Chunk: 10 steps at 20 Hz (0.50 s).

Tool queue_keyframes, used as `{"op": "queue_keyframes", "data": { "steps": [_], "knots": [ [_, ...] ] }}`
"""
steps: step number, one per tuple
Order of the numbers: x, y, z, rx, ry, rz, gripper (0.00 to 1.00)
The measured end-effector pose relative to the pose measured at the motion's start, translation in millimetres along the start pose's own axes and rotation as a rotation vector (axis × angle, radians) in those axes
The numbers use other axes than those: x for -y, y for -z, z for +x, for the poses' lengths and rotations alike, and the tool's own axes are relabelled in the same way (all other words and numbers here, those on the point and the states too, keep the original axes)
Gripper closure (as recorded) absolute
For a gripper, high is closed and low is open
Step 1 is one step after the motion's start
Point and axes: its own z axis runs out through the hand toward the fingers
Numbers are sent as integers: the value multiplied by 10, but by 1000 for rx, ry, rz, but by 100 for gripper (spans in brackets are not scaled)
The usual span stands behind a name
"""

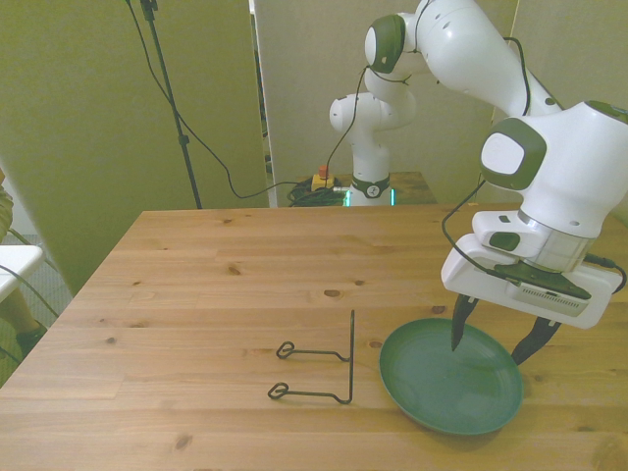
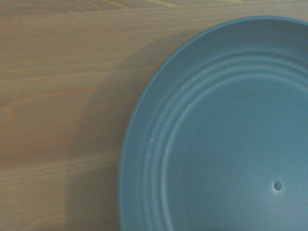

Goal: Load the plate

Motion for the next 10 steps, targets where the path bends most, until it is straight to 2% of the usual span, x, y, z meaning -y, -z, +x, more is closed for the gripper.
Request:
{"op": "queue_keyframes", "data": {
  "steps": [8, 9, 10],
  "knots": [
    [20, -65, 20, -3, -4, -25, 0],
    [14, -82, 21, -2, -4, -32, 100],
    [12, -87, 25, -2, -4, -34, 100]
  ]
}}
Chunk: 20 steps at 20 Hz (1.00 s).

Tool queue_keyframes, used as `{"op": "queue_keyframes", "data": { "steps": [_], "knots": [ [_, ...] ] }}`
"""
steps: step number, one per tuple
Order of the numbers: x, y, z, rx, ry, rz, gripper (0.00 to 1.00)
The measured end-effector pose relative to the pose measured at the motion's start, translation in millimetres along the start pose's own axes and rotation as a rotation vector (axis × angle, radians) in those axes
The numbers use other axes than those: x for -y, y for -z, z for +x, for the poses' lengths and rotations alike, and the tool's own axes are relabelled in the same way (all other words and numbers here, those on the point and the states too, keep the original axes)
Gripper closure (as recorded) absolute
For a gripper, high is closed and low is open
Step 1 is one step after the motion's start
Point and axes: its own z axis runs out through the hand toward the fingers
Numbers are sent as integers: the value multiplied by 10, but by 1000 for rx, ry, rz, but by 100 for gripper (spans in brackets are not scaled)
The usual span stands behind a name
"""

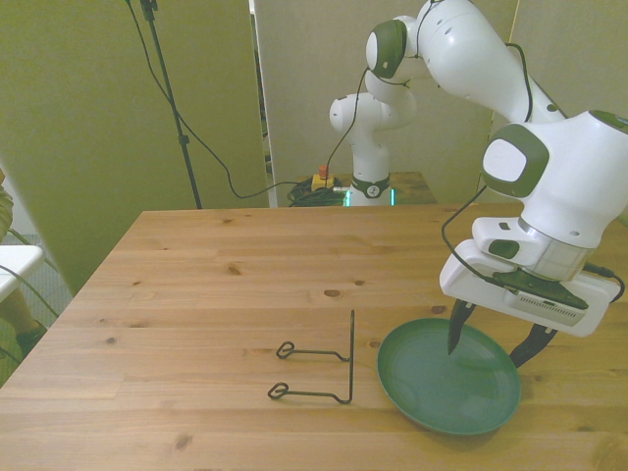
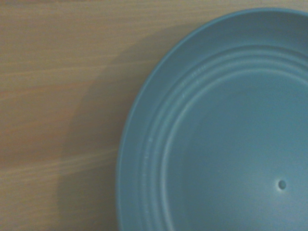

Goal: Load the plate

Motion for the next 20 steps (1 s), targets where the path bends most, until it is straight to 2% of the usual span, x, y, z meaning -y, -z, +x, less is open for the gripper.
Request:
{"op": "queue_keyframes", "data": {
  "steps": [20],
  "knots": [
    [-5, -56, 45, -5, -6, -11, 100]
  ]
}}
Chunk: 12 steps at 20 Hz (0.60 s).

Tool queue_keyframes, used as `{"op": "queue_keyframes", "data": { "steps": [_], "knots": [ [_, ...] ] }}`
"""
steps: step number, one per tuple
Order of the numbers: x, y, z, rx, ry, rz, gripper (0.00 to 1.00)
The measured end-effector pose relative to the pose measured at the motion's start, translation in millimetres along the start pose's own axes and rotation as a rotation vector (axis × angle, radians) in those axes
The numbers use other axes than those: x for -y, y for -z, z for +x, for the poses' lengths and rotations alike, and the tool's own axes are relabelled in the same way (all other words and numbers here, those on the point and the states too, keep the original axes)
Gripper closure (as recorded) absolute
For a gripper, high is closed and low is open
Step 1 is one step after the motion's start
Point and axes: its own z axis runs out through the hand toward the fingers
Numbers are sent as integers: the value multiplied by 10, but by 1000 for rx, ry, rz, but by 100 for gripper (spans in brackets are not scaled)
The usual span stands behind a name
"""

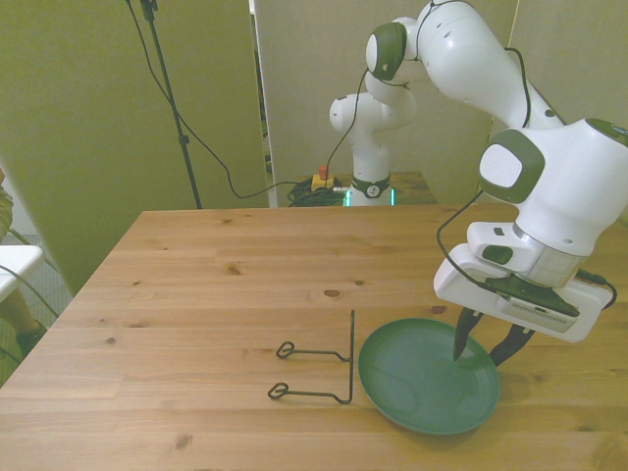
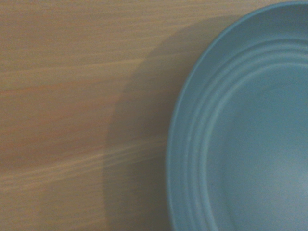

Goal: Load the plate

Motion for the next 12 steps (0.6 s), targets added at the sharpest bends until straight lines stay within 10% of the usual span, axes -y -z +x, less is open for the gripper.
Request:
{"op": "queue_keyframes", "data": {
  "steps": [12],
  "knots": [
    [11, 47, 5, -2, 3, 5, 100]
  ]
}}
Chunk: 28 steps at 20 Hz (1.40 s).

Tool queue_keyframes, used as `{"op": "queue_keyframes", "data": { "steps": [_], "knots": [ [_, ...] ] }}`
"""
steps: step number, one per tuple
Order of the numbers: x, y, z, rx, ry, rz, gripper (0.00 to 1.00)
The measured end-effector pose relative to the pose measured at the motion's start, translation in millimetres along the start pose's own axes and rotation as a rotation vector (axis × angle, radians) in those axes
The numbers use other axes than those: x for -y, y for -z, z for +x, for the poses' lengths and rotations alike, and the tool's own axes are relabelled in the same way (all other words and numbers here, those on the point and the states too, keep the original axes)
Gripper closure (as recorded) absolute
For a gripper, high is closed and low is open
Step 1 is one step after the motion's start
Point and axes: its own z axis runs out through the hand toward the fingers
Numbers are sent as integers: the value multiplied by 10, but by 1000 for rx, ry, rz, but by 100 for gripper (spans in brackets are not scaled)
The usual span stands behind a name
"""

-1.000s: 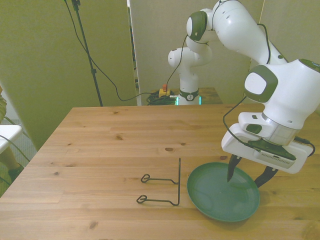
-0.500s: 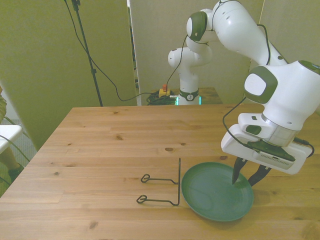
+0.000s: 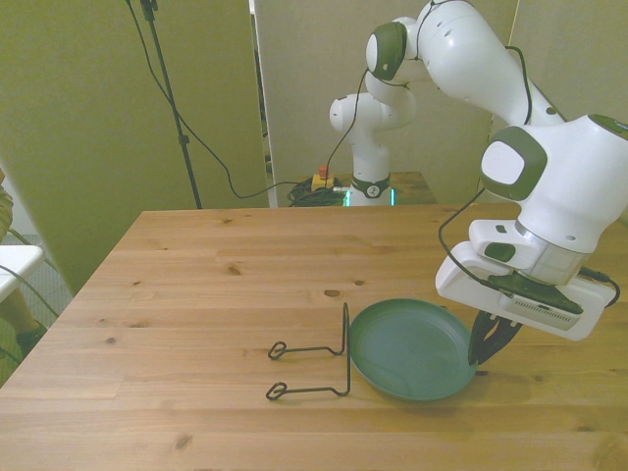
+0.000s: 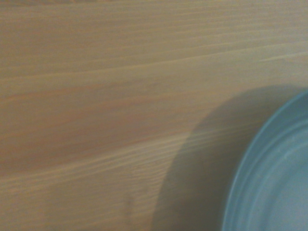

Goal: Load the plate

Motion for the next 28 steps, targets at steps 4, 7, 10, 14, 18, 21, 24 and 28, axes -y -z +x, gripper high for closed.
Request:
{"op": "queue_keyframes", "data": {
  "steps": [4, 7, 10, 14, 18, 21, 24, 28],
  "knots": [
    [-2, 12, -2, 1, 7, -1, 100],
    [-6, 109, -24, 4, 24, 10, 100],
    [-68, 351, -120, 17, 62, 33, 100],
    [-303, 739, -302, 40, 125, 58, 100],
    [-623, 1081, -381, 61, 186, 84, 100],
    [-880, 1345, -385, 83, 231, 126, 100],
    [-1174, 1624, -339, 100, 266, 167, 100],
    [-1526, 1947, -164, 121, 300, 203, 100]
  ]
}}
